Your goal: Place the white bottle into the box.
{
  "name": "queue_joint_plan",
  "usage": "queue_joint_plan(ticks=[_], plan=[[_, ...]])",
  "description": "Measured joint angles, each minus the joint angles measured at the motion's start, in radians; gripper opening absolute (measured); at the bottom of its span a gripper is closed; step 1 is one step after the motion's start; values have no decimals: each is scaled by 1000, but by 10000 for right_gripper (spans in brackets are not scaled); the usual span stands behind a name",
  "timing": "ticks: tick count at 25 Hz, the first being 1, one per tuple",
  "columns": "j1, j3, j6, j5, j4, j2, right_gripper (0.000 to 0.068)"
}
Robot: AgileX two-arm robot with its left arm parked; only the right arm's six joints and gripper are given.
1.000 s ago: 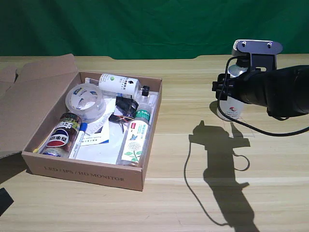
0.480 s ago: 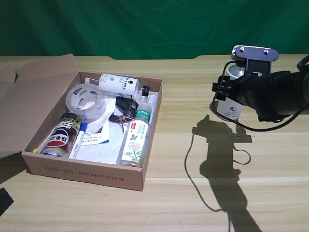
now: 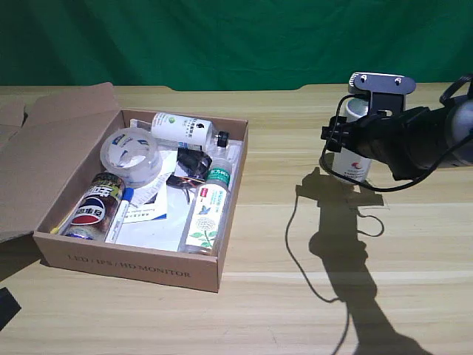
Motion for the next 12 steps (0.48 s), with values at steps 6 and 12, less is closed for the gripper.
queue_joint_plan(ticks=[6, 12], plan=[[0, -17, 1, -55, -10, 65, 678], [-3, -59, 4, -108, -54, 139, 673]])
